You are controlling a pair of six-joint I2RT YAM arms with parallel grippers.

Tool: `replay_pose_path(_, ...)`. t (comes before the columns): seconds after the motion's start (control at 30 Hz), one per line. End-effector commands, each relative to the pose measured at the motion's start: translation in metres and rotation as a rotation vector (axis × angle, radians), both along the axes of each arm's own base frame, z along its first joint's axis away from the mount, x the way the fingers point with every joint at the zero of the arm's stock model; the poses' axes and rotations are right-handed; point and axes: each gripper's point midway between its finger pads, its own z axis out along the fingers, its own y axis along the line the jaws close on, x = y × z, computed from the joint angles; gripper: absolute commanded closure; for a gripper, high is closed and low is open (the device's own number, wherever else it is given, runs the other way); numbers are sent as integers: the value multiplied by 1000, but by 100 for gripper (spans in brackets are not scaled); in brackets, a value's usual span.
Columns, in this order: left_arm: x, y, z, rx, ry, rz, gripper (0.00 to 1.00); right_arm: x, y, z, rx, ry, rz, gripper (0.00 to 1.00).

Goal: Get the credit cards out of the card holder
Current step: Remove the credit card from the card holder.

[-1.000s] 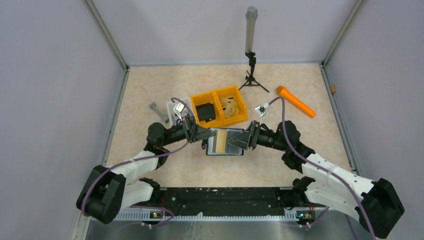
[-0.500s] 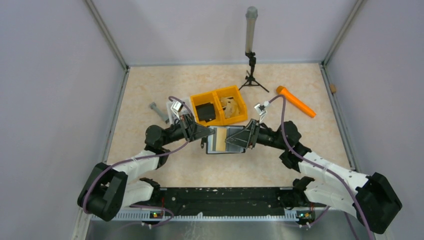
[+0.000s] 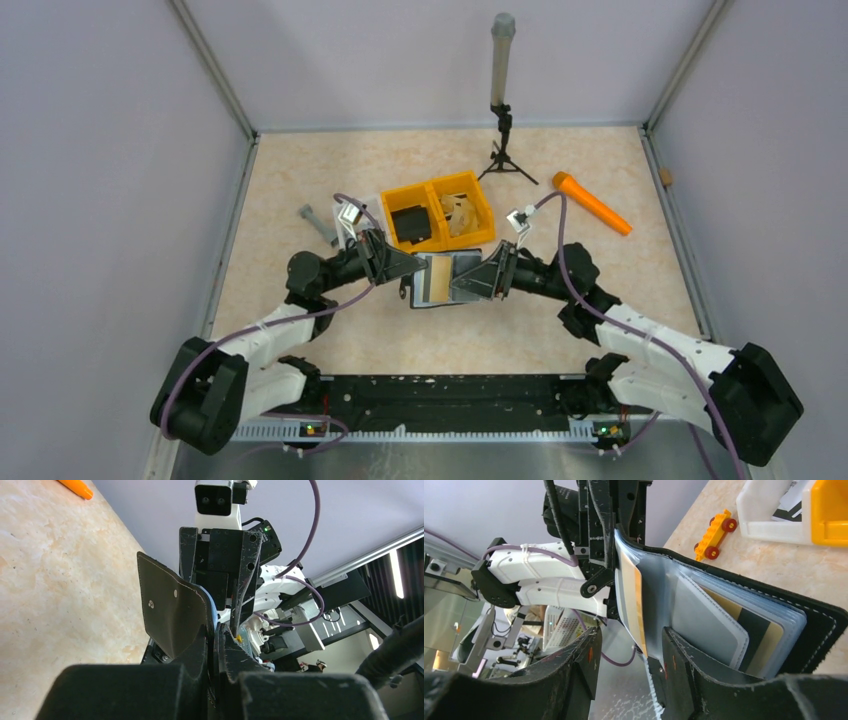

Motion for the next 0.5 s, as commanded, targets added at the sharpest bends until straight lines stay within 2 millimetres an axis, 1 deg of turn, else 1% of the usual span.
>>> replay_pose_path(0.0, -5, 2, 19, -37, -80, 10, 100, 2, 0, 15, 18, -76, -15, 50)
replay_pose_path(0.13, -6, 1, 21, -45, -78, -1, 100, -3, 5, 21, 54, -89, 28, 53)
replay_pose_path(0.33, -6, 1, 21, -47, -76, 1, 100, -7, 10, 28, 73, -116, 43, 55)
replay_pose_path(0.4, -6, 1, 20, -47, -75, 1, 100, -9, 11, 33, 82, -127, 53, 59)
replay_pose_path(0.47, -7, 1, 21, -49, -76, 0, 100, -9, 11, 36, 90, -133, 51, 67)
